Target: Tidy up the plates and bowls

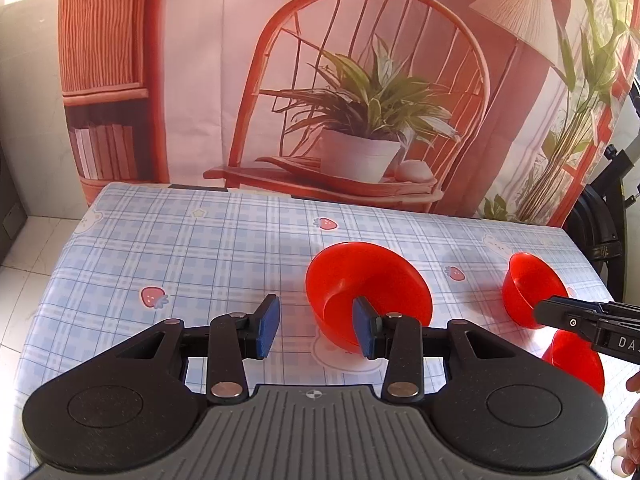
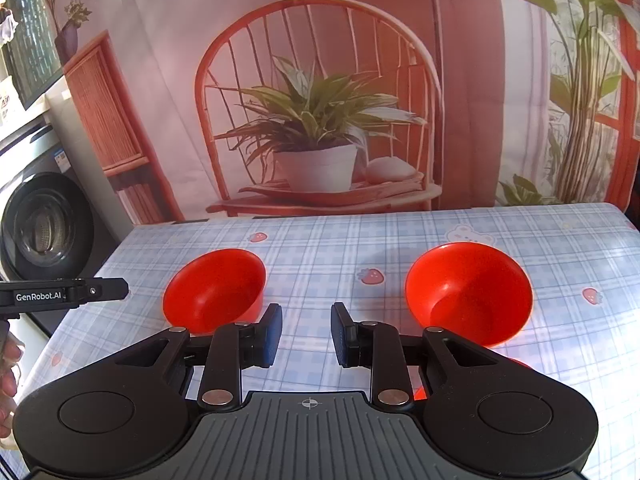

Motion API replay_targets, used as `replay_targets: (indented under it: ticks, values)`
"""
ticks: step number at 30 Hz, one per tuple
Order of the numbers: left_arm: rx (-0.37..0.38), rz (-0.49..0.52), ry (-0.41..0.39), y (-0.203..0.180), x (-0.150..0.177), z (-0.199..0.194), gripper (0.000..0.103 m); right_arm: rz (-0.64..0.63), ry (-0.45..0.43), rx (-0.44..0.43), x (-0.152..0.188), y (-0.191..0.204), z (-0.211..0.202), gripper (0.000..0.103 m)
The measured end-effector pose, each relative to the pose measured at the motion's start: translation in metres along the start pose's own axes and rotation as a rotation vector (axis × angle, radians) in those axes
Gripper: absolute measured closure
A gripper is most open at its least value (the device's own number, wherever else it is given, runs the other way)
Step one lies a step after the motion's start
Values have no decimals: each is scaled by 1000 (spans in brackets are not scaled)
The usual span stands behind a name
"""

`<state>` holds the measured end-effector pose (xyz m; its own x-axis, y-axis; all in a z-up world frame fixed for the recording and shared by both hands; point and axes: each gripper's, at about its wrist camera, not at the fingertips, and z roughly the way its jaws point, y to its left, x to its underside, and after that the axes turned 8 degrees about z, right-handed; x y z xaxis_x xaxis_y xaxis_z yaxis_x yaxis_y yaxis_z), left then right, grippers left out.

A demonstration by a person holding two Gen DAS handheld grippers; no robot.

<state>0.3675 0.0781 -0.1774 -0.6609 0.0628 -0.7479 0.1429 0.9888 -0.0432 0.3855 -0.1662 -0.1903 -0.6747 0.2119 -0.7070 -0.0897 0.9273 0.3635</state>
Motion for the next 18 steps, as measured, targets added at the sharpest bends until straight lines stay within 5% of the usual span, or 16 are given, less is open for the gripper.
replay_targets:
  ticks: [18]
  values:
    - [35, -32, 71, 1, 1, 70, 64, -123, 155, -39, -17, 30, 89, 84]
